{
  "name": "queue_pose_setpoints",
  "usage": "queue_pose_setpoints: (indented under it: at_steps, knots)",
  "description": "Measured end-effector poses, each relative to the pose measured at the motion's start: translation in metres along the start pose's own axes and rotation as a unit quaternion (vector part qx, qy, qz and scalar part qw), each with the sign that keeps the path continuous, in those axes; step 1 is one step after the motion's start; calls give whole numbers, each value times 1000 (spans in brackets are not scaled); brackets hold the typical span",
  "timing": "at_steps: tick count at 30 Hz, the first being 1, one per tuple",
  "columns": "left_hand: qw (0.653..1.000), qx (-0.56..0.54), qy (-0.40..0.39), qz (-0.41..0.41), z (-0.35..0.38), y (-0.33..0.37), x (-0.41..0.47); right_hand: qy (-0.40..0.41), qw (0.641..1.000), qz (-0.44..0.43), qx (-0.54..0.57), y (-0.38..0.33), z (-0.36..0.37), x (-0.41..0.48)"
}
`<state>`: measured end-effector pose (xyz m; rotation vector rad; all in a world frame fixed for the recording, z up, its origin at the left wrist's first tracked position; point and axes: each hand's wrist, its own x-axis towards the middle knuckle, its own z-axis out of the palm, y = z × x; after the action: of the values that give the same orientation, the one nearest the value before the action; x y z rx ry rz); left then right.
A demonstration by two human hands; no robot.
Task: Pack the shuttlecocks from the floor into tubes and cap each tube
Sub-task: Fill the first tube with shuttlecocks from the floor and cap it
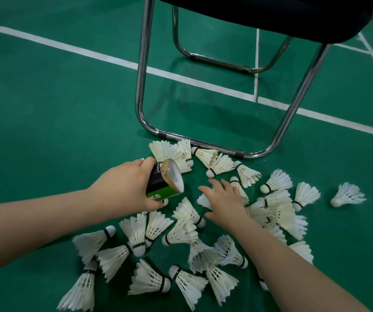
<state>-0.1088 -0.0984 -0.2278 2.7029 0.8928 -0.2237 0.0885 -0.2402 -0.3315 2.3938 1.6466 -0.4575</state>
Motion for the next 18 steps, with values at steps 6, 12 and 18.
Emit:
queue_pose_setpoints:
  at_steps: [6, 12, 18]
  knots:
    - [1000, 9, -9, 5, 5, 1, 3, 31, 999, 23, 35, 6, 8, 7]
    - [1000, 11, -11, 4, 6, 4, 6, 217, 929, 90, 287, -1, -7, 1]
    - [1000, 9, -15, 9, 5, 10, 9, 364, 779, 80, 505, -29, -47, -22]
